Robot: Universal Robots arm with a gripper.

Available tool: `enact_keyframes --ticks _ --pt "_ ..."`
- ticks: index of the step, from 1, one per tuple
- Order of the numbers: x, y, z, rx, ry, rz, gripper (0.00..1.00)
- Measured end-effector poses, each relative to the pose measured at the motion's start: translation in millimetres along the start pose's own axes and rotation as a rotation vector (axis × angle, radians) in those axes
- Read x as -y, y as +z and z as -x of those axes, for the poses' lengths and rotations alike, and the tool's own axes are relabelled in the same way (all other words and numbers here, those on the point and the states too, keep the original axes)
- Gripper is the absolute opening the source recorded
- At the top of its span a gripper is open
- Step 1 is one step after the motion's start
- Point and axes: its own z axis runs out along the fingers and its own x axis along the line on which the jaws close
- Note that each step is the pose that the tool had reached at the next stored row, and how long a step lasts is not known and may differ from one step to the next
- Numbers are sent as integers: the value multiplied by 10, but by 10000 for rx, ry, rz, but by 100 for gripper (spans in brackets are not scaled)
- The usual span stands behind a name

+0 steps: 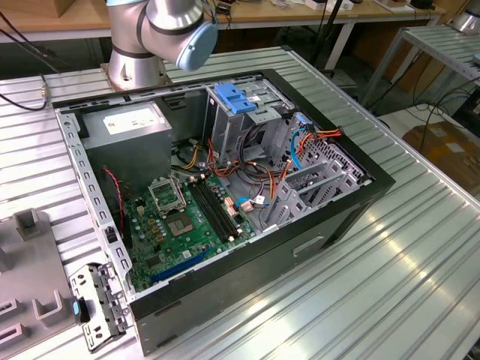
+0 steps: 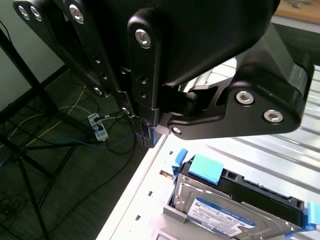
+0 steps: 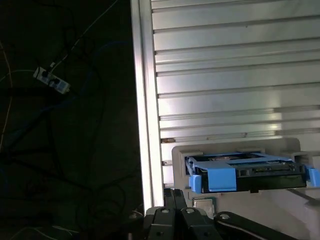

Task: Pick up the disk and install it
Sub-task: 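Pick up the disk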

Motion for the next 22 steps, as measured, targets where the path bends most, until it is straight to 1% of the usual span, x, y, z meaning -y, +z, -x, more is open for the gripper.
enact_keyframes --ticks 4,6,8,12,14,15,19,20,22 --pt "12 31 -131 -24 1 -1 11" --pt "14 38 -166 -32 1 -2 11" --pt "22 59 -255 -48 1 -4 11" --pt "33 88 -383 -73 4 -6 11" --pt "36 98 -423 -80 3 -5 11" --pt "40 108 -470 -90 4 -7 11" --pt "48 131 -564 -106 4 -8 11" --pt "49 135 -579 -107 5 -6 11" --pt "50 134 -579 -109 2 -8 11"
